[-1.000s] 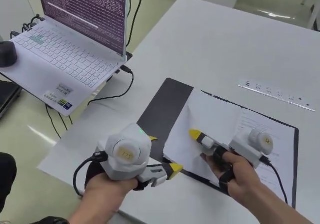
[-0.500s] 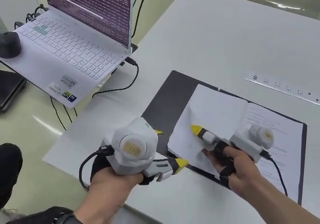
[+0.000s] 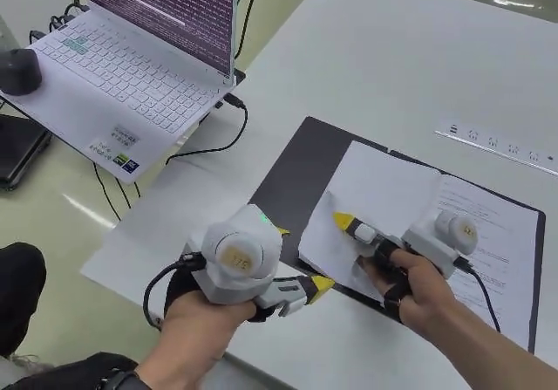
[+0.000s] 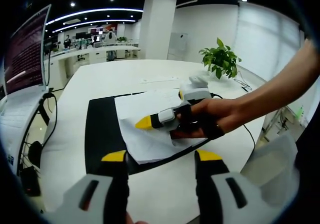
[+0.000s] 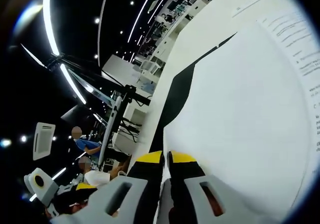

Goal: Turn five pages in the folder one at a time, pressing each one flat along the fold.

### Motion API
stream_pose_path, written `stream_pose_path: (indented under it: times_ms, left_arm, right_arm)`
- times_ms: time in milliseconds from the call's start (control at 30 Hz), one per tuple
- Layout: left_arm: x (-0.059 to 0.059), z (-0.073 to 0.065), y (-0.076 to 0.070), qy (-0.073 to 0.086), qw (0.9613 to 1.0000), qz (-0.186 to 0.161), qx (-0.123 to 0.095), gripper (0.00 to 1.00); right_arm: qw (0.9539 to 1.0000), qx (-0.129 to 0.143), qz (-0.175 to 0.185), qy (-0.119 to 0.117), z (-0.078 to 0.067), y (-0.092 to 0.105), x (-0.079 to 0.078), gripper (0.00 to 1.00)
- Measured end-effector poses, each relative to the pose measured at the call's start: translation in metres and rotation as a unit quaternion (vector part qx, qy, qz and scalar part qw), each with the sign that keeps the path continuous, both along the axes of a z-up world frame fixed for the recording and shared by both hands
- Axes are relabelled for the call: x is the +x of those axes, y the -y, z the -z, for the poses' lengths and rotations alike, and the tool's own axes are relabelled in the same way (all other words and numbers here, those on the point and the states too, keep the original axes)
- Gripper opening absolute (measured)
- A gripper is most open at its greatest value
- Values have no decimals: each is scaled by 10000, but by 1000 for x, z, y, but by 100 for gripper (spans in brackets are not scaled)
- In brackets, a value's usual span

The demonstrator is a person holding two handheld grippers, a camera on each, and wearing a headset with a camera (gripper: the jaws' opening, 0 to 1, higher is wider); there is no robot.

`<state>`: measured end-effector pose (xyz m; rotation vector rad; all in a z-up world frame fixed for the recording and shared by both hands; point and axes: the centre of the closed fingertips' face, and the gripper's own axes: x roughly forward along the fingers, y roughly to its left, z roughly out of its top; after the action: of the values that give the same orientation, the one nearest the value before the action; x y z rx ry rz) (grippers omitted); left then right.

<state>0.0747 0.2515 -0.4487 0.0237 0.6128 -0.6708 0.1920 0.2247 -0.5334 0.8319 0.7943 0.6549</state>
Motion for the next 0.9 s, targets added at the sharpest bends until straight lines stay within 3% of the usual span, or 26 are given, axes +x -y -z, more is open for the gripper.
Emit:
stream_pose_path:
  times_ms: [233,500,633,900]
  left_arm:
    - [-1,1,0,-8,10000,-25,-2,52]
    - [-7,0,-2,-13,10000,-96,1,51]
    - [-12,0,3,-18,9999,-101,-4,51]
    - [-20,3,9,-65,9999,-81,-2,49]
  right_arm:
    - [10000,29,-52,-50,3,-9,-2,5]
    - [9998,133,-119,-55,-3,-18,-7,18]
    - [9994,132,-305,43,-9,-21,-16,25]
    - [9972,-242,-576,400,-20,-7,-37,37]
